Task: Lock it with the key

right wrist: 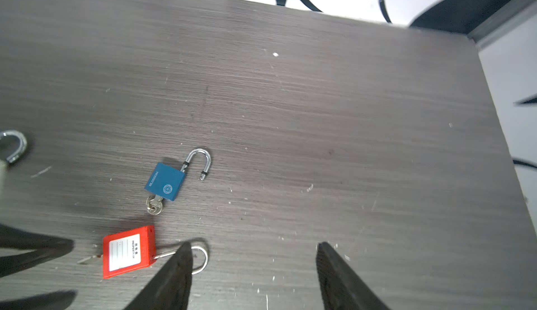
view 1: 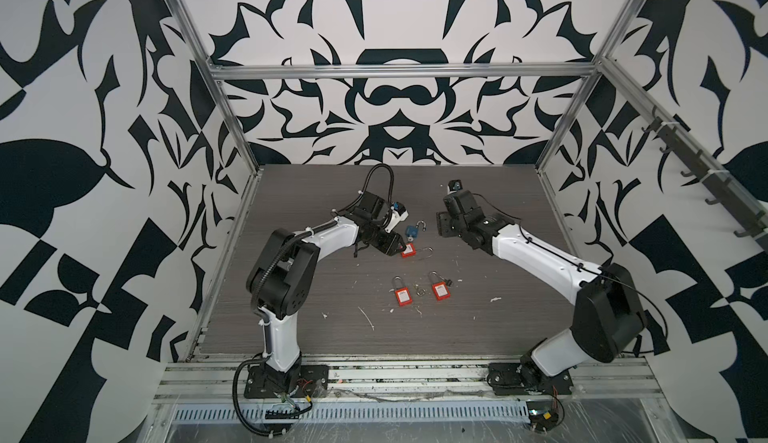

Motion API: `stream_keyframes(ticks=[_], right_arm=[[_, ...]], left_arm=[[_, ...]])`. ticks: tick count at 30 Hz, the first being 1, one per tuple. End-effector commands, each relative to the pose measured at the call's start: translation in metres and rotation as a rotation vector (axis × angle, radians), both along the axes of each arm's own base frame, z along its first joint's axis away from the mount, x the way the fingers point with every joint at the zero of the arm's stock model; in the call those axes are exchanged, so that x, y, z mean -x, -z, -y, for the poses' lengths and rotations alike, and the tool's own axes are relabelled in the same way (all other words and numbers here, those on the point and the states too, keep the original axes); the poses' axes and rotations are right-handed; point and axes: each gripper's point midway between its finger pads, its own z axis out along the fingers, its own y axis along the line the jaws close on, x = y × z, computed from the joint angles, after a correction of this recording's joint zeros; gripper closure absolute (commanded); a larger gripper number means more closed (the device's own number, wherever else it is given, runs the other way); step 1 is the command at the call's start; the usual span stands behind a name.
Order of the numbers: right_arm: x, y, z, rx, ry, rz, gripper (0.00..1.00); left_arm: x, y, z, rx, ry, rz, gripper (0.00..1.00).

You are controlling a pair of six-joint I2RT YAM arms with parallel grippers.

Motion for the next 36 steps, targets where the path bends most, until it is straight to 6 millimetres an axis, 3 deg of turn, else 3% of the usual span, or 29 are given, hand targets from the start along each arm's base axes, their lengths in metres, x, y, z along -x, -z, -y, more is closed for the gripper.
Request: stream_keyframes(ticks=[1, 8, 21, 29, 36], right_arm=[[0.019, 0.008, 0.018, -0.009, 0.096, -0.038, 0.28], [0.038, 0.01, 0.031, -0.053, 0.144, -0.018, 0.29], [0.042, 0.01, 0.037, -0.071, 0.255, -0.05, 0.24], [0.047, 0.007, 0.025, -0.135, 0.218, -0.068, 0.24], [0.055, 0.013, 0.018, -0.166, 0.186, -0.104, 0.24]], left_arm=[[-0.001, 0.004, 0.008, -0.009, -0.044, -0.048, 0.53], [-0.007, 0.023, 0.011, -0.008, -0.084, -0.051, 0.51], [-0.003, 0.034, 0.023, -0.032, -0.066, -0.075, 0.5], [0.011, 0.028, 0.031, -0.035, -0.048, -0.089, 0.5], [0.037, 0.023, 0.049, -0.01, -0.009, -0.127, 0.5]])
